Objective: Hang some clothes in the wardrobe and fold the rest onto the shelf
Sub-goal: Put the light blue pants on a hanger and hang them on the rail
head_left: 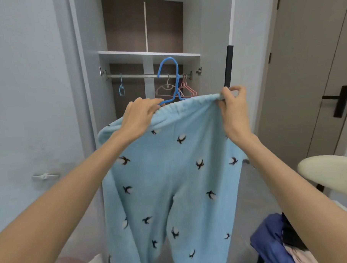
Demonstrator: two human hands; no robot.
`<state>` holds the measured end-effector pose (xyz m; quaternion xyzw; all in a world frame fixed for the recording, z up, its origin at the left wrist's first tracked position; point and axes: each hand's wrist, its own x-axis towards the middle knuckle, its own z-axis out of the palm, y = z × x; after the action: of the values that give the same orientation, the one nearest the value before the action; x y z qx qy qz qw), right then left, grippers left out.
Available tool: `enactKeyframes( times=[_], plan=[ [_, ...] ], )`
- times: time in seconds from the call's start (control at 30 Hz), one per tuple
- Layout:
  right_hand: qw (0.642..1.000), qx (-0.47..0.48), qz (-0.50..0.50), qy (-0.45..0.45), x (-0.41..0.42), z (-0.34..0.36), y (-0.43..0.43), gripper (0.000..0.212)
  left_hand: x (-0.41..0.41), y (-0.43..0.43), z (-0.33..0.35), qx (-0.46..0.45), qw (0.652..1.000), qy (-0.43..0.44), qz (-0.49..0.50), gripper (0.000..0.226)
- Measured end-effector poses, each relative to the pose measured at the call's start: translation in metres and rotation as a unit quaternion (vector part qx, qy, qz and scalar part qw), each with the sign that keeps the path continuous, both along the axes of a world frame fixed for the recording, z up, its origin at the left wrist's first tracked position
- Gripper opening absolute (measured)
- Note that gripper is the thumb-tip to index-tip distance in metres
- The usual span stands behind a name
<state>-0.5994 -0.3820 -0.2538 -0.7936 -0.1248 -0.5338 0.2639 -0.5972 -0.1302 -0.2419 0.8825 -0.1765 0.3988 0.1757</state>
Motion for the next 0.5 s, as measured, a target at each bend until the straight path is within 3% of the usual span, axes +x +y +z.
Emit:
enactKeyframes(
  times=[0.13, 0.23, 0.3, 0.43, 0.5],
  plan=[
    [0.996, 0.087, 0.026, -0.015, -0.007, 0.02, 0.002, 0.01, -0.019, 0.011, 0.005, 0.021, 0.998, 0.03, -0.046, 0.043],
    [0.989, 0.143, 0.018, -0.031, -0.008, 0.029, 0.0, 0.019, -0.024, 0.022, 0.01, 0.055, 0.997, 0.02, -0.046, 0.038],
    [0.989, 0.149, 0.014, 0.004, -0.009, 0.03, 0.004, 0.021, -0.024, 0.026, 0.011, 0.05, 0.996, 0.023, -0.065, 0.035],
    [0.999, -0.017, 0.031, 0.019, -0.008, 0.017, 0.013, 0.019, -0.02, 0.032, 0.005, -0.036, 0.989, 0.041, -0.134, 0.03],
    [0.997, -0.049, 0.056, 0.015, -0.003, 0.007, 0.018, 0.023, -0.014, 0.039, 0.0, -0.068, 0.986, 0.054, -0.145, 0.028]
  ],
)
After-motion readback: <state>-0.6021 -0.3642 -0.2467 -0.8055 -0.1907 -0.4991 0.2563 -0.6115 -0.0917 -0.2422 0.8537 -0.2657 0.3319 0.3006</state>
